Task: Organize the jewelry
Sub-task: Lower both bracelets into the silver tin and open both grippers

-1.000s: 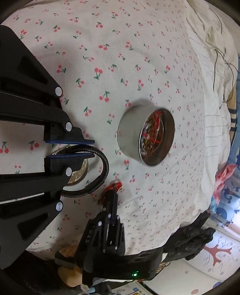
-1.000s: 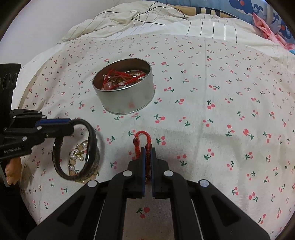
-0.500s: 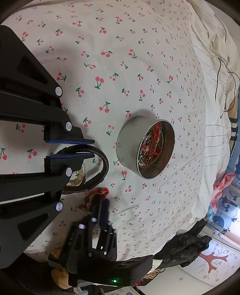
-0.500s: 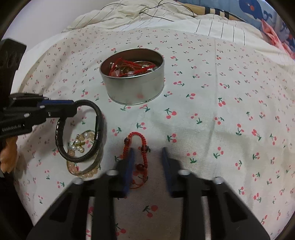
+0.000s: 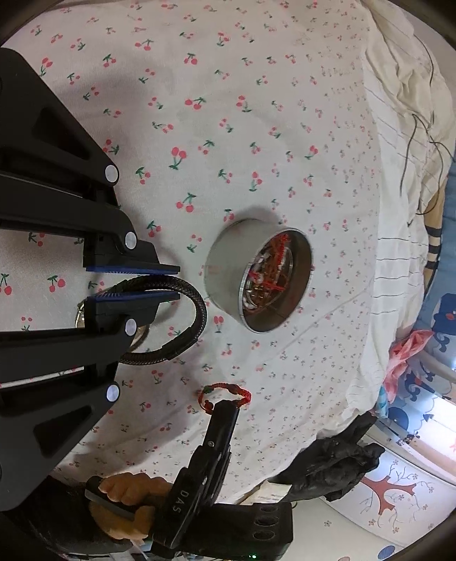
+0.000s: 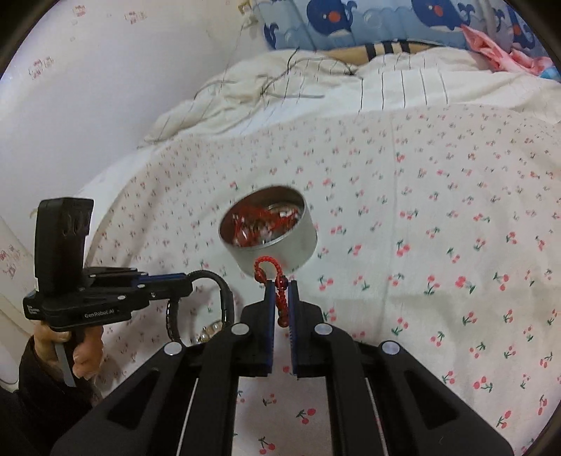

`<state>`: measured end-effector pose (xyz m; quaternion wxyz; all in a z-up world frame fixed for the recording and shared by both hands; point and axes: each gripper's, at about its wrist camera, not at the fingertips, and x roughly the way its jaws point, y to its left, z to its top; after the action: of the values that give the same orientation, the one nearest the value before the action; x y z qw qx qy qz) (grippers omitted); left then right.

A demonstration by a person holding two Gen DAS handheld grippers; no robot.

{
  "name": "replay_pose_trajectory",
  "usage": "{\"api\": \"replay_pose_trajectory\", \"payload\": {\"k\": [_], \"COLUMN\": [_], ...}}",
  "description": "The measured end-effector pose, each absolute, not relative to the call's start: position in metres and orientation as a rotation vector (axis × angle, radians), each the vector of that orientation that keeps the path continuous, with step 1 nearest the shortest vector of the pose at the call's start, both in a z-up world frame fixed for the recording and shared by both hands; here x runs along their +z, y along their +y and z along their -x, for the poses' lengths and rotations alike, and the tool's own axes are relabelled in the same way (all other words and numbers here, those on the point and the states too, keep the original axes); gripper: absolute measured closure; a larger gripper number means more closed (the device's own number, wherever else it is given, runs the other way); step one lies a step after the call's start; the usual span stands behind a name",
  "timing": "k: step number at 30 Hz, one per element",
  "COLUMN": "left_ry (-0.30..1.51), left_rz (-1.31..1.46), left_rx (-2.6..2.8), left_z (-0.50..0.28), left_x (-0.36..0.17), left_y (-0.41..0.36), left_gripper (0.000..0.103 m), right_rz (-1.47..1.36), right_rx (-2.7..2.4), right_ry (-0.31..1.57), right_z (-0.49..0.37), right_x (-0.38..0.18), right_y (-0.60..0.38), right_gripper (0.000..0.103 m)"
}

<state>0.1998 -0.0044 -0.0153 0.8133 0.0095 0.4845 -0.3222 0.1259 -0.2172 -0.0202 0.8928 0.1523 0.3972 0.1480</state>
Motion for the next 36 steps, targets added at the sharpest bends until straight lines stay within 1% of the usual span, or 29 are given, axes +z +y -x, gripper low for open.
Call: {"api": "replay_pose_trajectory", "payload": {"k": [11,16,26,36], "left_ry": [0.954,0.942,0.951,0.977], "left_rz": [0.011,0.021,-0.005,-0.062], "left_rx": [-0.662,-0.632,-0.592,-0.548], "left_z": [-0.229,-0.254,-0.283,-0.289], "left_x": [0.019,0.023,0.015,-0.006], "left_y": [-0.012,-0.021,-0.041,-0.049], "left_gripper": [0.095,0.095,0.095,0.094], "right_rz": [-0.362,-0.382,-0.387,-0.381], "right_rx": [0.3,0.287,0.271,0.269], "right_ry": [0.72,0.698,0.7,0.704], "right_z": [-0.12,-0.119,-0.117,-0.118], "right_x": [-0.005,-0.004,-0.006,-0.008], "right_y": [-0.223,-0.227,-0.229,-0.225], "right_gripper": [0.095,0.095,0.095,0.095]}}
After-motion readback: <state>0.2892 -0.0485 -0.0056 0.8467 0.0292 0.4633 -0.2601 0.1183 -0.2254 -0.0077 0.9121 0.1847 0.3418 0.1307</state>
